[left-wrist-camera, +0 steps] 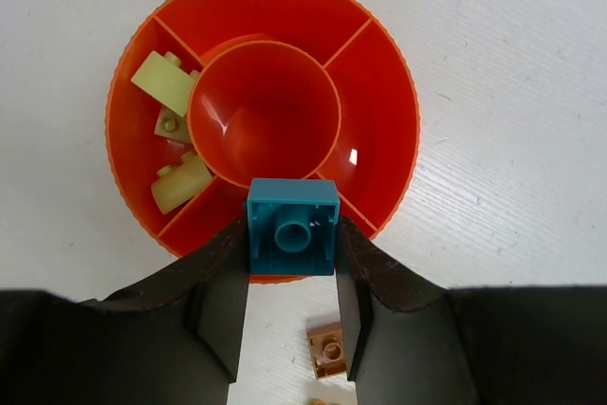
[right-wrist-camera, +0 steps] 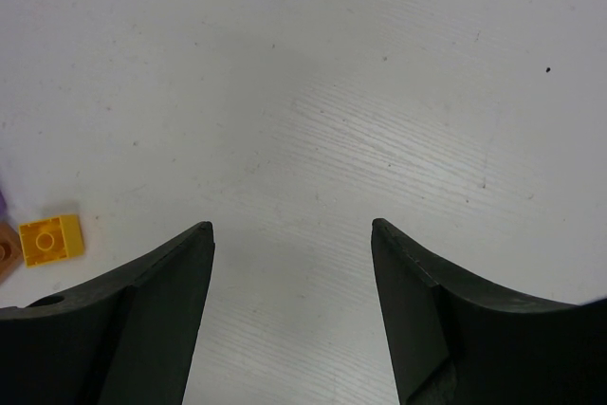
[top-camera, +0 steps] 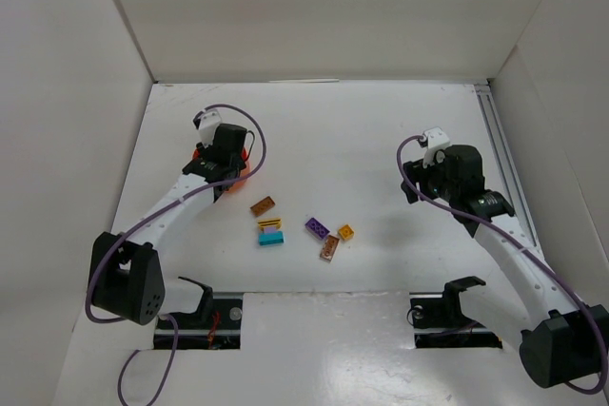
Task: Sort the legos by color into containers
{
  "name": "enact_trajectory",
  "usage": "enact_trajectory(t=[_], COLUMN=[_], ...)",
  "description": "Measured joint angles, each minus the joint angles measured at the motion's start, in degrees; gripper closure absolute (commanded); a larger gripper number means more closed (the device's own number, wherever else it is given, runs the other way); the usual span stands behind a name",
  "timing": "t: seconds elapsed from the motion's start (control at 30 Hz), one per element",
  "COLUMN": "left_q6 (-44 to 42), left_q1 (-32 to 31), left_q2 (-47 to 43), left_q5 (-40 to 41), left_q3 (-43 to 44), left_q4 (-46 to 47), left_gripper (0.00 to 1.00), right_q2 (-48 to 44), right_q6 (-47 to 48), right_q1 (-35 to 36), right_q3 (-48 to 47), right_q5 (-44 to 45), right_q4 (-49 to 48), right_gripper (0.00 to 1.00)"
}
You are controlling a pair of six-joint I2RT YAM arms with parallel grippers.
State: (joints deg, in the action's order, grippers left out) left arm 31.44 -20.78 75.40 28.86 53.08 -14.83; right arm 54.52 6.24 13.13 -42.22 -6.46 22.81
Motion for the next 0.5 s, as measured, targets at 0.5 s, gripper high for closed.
enact_trajectory(t=[0.5], left_q6=[0.57], left_q1=[0.02], left_q2=[0.00], left_q5=[0.09], left_q3=[-0.13], left_q4=[-0.07], left_gripper=[0.46], right_q2=[0.00], right_q6=[0.07], right_q1=[0.00], right_q3=[0.00], right_q5=[-0.02], right_q4=[-0.02], right_gripper=[0.28])
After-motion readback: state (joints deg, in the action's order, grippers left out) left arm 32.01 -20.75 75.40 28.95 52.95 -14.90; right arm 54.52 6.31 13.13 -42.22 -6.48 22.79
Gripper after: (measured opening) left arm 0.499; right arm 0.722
